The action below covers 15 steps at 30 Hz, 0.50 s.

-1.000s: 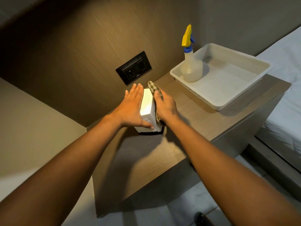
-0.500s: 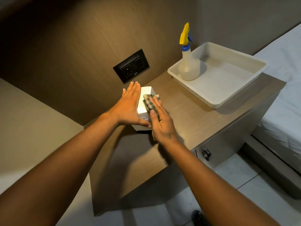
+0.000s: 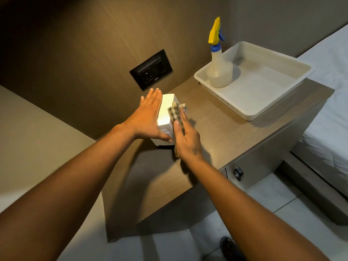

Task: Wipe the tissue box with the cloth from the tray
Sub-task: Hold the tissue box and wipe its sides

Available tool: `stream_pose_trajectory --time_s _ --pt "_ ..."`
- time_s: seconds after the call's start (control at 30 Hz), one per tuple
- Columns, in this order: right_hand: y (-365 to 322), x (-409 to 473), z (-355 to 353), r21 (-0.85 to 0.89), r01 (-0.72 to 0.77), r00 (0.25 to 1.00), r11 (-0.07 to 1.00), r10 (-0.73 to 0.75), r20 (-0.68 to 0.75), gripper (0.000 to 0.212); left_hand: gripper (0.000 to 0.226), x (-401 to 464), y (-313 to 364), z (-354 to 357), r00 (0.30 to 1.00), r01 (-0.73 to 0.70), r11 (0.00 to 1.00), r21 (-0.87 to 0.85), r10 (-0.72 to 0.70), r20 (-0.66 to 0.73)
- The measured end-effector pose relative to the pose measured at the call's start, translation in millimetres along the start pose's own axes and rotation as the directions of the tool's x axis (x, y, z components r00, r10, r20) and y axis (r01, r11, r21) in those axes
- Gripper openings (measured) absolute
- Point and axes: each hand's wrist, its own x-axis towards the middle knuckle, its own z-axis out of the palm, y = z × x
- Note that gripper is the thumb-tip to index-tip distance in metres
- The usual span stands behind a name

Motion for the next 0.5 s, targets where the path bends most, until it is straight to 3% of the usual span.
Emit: stream_pose_trajectory --time_s 0.07,0.13,0.27,0.5 --pt "10 -17 -3 -0.018 0.048 0.998 0.999 -0.047 0.042 0.050 0.165 0 -1 0 1.000 -0.008 1.000 -0.003 0.008 0.006" --pt "18 -23 -2 -0.020 0.004 0.999 1.000 -0.003 0.053 0.052 0.165 1 0 -1 1.000 -0.003 1.000 -0.004 0.003 0.005" --pt "19 -18 8 0.016 -0.086 0.996 0.996 0.087 -0.029 0.056 0.165 0 2 -1 1.000 0.009 1.000 0.001 -0.009 0.003" --pt "-9 34 8 0.038 -0.194 0.972 0.980 0.197 -0.124 0.044 0.165 -1 3 -1 1.000 0.017 1.000 0.005 -0.017 -0.002"
